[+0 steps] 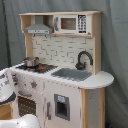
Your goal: Play with the kitchen
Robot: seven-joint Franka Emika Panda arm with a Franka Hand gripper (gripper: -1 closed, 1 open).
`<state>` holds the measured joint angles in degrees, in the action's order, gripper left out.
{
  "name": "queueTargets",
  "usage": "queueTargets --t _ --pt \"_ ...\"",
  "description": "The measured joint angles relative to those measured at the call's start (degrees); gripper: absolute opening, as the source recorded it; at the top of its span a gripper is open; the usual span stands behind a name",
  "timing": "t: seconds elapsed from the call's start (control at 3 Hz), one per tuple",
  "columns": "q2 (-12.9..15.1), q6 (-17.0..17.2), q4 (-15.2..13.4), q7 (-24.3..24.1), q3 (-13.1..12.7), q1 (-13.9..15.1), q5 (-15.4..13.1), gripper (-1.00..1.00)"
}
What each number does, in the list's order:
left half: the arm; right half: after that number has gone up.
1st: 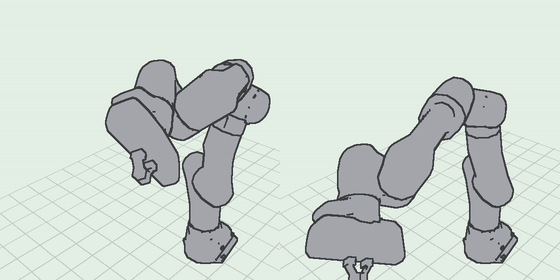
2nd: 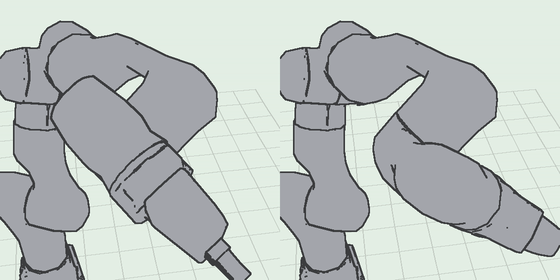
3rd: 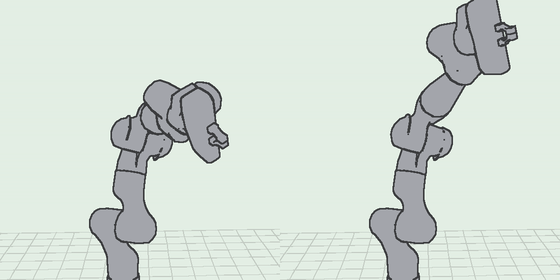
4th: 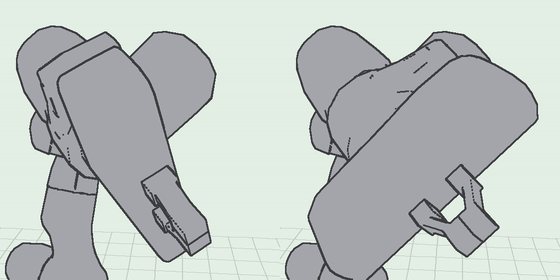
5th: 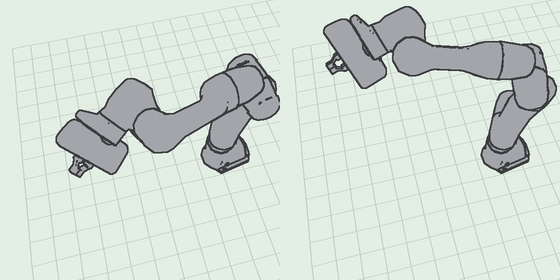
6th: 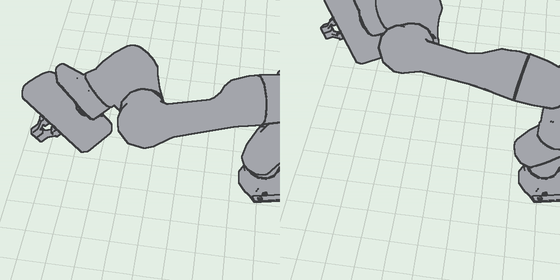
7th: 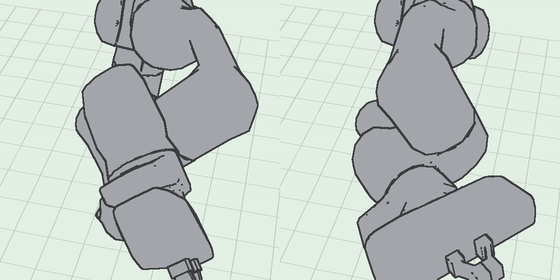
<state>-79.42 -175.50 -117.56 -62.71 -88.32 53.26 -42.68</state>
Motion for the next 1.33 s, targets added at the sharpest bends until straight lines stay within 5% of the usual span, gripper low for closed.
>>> queueTargets --t 0.33,0.67,1.0,1.33 --pt "-3.24 2.04 0.12 5.25 0.95 -2.85 -0.19 1.0" --pt "-1.97 6.45 -0.73 3.8 1.04 -5.98 0.3 1.0" --pt "-0.03 6.71 -2.74 -0.97 0.99 -7.85 0.33 1.0" --pt "0.5 7.94 -6.58 -1.52 0.85 -12.7 0.33 1.0"
